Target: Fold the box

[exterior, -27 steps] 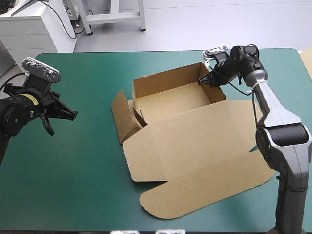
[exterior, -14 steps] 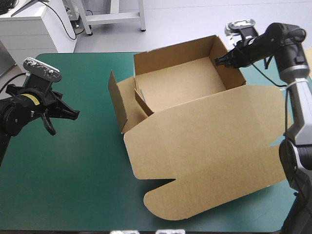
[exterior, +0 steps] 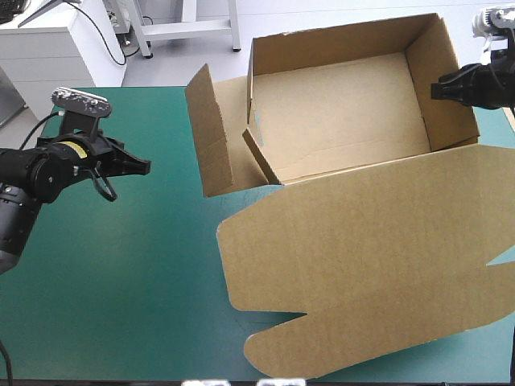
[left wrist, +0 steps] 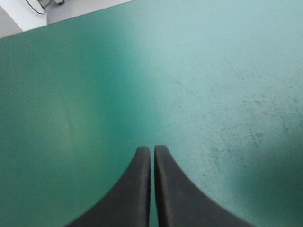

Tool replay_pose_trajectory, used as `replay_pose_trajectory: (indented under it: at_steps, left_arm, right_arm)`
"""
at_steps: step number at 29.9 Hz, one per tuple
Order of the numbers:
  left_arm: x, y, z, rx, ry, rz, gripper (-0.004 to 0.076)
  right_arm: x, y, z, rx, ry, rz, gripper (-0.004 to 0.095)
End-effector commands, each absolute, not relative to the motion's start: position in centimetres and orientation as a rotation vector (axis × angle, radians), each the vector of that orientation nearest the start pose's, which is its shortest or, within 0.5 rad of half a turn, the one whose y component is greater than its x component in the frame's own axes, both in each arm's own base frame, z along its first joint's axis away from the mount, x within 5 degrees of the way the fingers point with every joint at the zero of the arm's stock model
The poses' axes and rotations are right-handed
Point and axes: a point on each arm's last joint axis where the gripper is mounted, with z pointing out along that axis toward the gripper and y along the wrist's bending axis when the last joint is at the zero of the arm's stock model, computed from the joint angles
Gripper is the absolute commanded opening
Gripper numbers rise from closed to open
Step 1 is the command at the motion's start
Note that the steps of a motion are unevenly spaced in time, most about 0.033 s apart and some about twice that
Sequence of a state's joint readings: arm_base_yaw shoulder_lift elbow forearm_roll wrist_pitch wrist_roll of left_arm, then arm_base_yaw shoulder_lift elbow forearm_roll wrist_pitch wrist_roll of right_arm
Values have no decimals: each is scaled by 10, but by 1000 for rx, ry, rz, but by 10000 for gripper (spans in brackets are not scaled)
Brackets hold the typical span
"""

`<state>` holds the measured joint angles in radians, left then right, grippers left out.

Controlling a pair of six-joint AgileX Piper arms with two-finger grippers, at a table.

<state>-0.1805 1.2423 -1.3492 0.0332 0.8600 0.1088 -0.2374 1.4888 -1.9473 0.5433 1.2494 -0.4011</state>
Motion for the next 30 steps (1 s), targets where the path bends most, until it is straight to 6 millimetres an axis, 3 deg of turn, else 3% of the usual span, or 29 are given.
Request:
replay_pose_trajectory:
  at_steps: [1, 9, 30]
  left_arm:
    - [265, -52, 426, 284, 2114, -118, 8]
    - [284, -81, 415, 375, 2064, -449, 8]
    - [259, -120, 445, 528, 1774, -1175, 8]
  right_arm:
    - [262, -16, 531, -262, 2022, 372, -21]
    - [261, -14, 533, -282, 2007, 388, -21]
    - [265, -22, 533, -238, 1992, 285, -19]
